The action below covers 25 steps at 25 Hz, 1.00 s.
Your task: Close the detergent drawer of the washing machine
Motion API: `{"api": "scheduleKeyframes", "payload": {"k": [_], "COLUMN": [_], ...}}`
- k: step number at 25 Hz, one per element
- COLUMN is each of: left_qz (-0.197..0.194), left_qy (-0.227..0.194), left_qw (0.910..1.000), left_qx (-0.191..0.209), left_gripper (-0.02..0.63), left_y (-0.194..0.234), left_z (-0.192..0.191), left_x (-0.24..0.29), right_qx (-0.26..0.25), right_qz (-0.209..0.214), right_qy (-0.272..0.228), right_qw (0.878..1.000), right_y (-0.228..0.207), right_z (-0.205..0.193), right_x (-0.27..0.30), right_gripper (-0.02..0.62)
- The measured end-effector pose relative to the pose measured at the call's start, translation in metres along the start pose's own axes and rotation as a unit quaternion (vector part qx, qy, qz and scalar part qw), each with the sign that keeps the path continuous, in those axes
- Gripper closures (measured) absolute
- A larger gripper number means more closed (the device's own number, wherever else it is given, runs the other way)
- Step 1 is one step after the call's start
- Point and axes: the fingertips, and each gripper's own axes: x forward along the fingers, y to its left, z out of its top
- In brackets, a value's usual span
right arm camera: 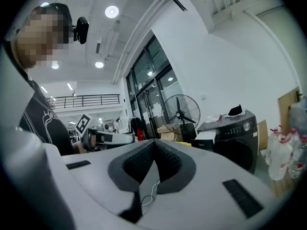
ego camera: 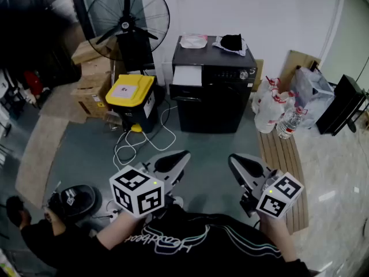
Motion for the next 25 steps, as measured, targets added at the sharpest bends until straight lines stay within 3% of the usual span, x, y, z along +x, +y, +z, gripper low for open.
{"api": "scheduleKeyframes", "payload": {"k": [10,25], "left_qz": [-0.008,-0.021], "left_qy": [0.008,0.017], "left_qw": [0.9999,0.9996], "left_qx": [0.000,-0.014], "left_gripper": [0.581,0.581], "left_y": [-0.007,0.053], "left_z": [-0.002,0.008], "left_x": [0.012,0.063], "right_qx": [0.008,0.022], "right_qz": [-0.014,-0.049], "right_qy": [-0.002,-0.004], "right_qw": [1.000,0.999], "right_y": [-0.011,-0.075], "right_z": [-0.001,-0.001], "right_x": [-0.013,0.031], "right_gripper": [0.569,0.568]}}
